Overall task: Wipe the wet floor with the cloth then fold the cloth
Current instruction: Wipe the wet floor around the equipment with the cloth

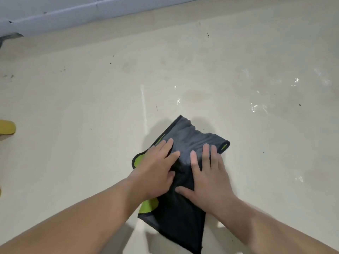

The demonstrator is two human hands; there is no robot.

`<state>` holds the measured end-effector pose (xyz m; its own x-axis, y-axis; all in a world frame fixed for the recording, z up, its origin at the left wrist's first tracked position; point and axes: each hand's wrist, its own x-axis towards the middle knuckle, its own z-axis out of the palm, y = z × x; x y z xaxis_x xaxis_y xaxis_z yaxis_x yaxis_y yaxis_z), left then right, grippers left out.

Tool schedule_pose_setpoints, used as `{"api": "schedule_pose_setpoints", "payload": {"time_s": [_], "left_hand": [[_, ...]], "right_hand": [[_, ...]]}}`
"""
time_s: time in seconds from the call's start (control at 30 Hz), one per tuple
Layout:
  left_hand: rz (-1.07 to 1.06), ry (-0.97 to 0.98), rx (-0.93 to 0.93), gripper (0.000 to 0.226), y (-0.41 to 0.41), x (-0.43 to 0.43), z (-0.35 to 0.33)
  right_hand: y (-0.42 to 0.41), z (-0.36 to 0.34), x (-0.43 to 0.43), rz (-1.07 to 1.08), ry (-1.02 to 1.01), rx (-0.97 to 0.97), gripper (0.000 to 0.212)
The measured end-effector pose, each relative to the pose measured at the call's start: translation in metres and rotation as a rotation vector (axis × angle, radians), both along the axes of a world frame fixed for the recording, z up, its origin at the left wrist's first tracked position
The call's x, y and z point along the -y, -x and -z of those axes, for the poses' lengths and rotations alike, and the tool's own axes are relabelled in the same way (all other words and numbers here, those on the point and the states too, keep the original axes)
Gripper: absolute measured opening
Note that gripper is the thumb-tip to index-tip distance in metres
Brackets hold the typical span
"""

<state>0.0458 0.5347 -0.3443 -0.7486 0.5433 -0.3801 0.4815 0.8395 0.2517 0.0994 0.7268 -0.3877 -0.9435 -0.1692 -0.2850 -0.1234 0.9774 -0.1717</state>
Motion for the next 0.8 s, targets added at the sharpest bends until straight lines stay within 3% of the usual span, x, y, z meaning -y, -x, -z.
{"api": "schedule_pose_setpoints", "payload": {"time_s": [0.13, 0.27, 0.47, 0.7, 0.8], "left_hand": [[0.033, 0.169, 0.022, 0.044, 0.02, 0.003, -0.032], [-0.01, 0.273, 0.143, 0.047, 0.048, 0.0, -0.092], [0.006, 0.504, 0.292, 0.057, 0.081, -0.016, -0.19], [0.239, 0.47, 0.299, 0.048, 0.117, -0.05, -0.144], [0.352, 0.454, 0.244, 0.063, 0.13, -0.066, -0.092]], "right_hand": [[0.084, 0.003, 0.001, -0.04, -0.036, 0.034, 0.128], [0.167, -0.013, -0.016, -0.085, -0.094, 0.219, 0.129], [0.197, -0.055, -0.043, -0.198, -0.118, 0.403, 0.112], [0.212, -0.061, -0.06, -0.279, -0.154, 0.423, 0.09], [0.211, -0.049, -0.071, -0.271, -0.165, 0.366, 0.084]]}}
